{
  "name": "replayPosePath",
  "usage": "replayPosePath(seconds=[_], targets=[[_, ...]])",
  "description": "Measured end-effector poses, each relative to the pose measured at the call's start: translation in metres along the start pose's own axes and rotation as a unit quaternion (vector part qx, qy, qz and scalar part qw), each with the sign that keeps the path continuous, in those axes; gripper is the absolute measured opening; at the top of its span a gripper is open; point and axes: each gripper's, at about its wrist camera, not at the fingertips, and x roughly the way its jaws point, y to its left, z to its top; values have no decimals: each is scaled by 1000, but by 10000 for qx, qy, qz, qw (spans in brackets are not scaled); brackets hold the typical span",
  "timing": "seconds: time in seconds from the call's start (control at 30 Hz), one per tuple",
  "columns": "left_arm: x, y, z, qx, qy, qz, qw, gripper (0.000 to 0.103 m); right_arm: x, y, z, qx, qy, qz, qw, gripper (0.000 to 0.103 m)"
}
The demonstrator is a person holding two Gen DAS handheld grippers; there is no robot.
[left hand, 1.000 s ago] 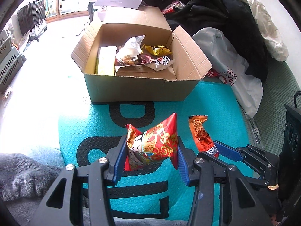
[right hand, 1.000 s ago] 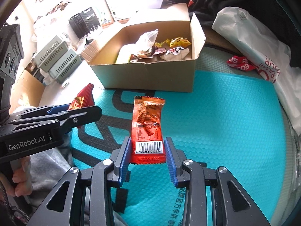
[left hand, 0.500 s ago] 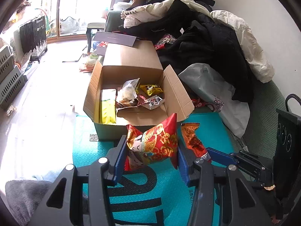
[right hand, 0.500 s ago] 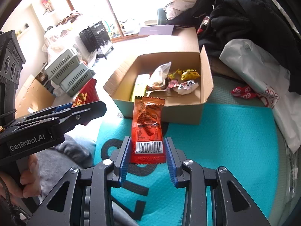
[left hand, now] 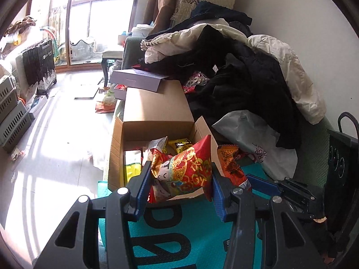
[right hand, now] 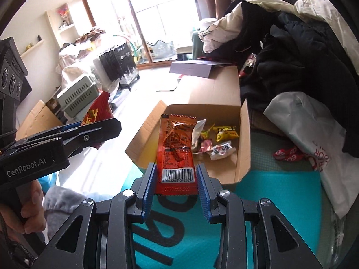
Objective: Organize snacks
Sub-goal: 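Lift both bags and carry them over the cardboard box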
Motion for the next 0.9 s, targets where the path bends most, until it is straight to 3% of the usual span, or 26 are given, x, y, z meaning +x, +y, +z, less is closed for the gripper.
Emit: replayPosePath(seconds=[0.5, 0.9], targets=[[73, 23, 37, -134, 187, 112, 9997, 47, 55, -33, 53, 94, -66, -110, 9999, 35], [160, 56, 5, -373, 1018, 273, 9937, 47, 129, -62, 37, 281, 533, -255, 9979, 35]])
